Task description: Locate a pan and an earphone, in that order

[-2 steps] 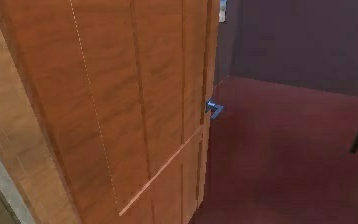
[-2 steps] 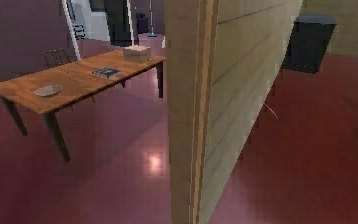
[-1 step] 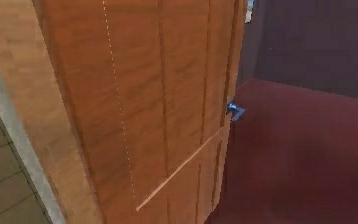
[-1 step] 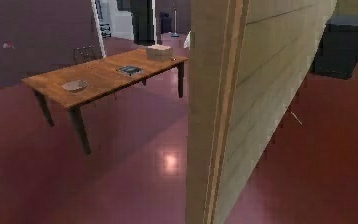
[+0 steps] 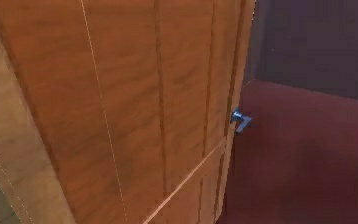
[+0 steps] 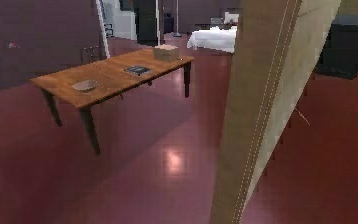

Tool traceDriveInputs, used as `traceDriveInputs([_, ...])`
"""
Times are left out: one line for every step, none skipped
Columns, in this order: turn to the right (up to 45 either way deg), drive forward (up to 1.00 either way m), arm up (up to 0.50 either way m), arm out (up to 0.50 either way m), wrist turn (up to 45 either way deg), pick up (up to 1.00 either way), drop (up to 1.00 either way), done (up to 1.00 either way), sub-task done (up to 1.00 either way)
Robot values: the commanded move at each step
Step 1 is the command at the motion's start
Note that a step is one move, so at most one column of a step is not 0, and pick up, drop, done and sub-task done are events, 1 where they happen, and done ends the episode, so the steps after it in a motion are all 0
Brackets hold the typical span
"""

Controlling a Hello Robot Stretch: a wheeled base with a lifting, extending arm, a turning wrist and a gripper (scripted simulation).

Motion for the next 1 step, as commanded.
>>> traceDriveInputs([42.0, 0.0, 0.0, 0.0, 0.0, 0.0, 0.0, 0.0, 0.0])
